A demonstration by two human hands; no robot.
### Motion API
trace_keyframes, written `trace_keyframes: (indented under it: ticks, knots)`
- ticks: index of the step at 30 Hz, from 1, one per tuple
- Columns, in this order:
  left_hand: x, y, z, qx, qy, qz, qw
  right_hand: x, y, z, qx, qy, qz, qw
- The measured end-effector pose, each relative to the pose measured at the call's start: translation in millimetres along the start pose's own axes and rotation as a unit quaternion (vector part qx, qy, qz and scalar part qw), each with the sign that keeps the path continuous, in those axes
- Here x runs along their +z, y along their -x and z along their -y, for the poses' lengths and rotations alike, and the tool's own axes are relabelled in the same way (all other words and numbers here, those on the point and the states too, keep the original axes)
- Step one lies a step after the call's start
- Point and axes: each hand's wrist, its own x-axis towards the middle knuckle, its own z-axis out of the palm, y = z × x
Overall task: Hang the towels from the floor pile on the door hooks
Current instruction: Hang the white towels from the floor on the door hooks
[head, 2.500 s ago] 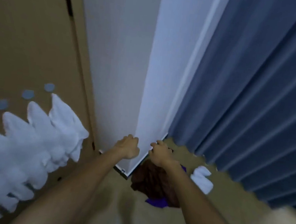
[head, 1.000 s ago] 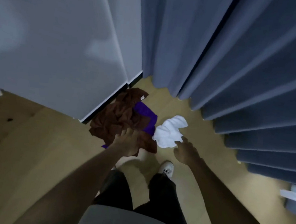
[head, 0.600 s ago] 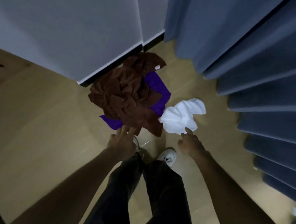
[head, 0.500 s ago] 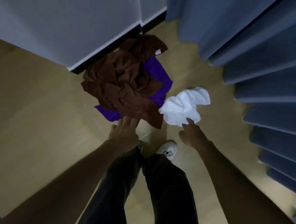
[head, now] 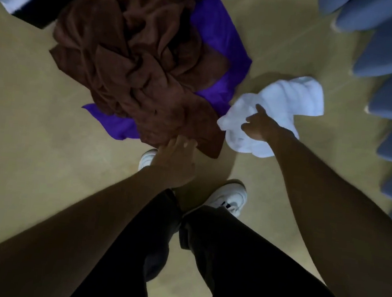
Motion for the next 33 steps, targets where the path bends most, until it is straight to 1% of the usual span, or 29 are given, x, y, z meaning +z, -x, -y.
trace_keyframes:
  ticks: [2,4,7,9,12,14,15,17,19,23,26,30,33]
  knots:
    - [7.4,2.1,10.8,-0.023,-0.016,0.013,1.0,6.3,-5.6,3.2,0.006,0.013,0.019,1.0]
    - [6.5,13.0,14.4,-0.038,-0.029,0.024,0.999,8.7,9.6,10.0,0.007,0.007,0.037,0.999]
    - [-8.3,45.5,6.9,-0.046,-0.052,0.055,0.996,0.4,63.9,23.0,-0.01,-0.021,0.045,0.999]
    - [-27.0,74.8,-5.8,-0.044,-0.056,0.07,0.995,-16.9,111.0,29.3,-0.026,-0.031,0.044,0.998]
    - [-69.5,121.7,-31.6,-0.034,-0.031,0.056,0.997,-62.8,192.5,37.6,-0.075,-0.051,0.046,0.995]
    - [-105.3,154.6,-49.1,-0.023,-0.012,0.026,0.999,-102.6,254.2,46.3,-0.123,-0.082,0.045,0.988]
    - [-125.1,171.3,-56.7,-0.018,-0.004,0.007,1.0,-123.9,285.7,51.7,-0.141,-0.1,0.029,0.985]
    - [-167.5,202.6,-69.2,0.001,0.02,-0.031,0.999,-164.3,341.1,61.3,-0.159,-0.133,0.0,0.978]
    - [-212.5,232.2,-81.4,0.035,0.046,-0.065,0.996,-203.4,390.8,74.8,-0.181,-0.16,-0.006,0.97]
    - [-299.8,290.8,-113.3,0.1,0.064,-0.146,0.982,-271.3,478.6,107.0,-0.274,-0.16,-0.028,0.948]
    - [-359.3,343.5,-134.8,0.111,0.051,-0.201,0.972,-313.8,535.1,125.8,-0.314,-0.163,-0.049,0.934]
    - [-422.1,414.3,-144.8,0.09,0.033,-0.287,0.953,-357.6,604.9,135.9,-0.354,-0.127,-0.058,0.925]
    - [-453.7,471.6,-150.5,0.076,-0.002,-0.367,0.927,-376.4,654.5,141.4,-0.376,-0.046,-0.072,0.923]
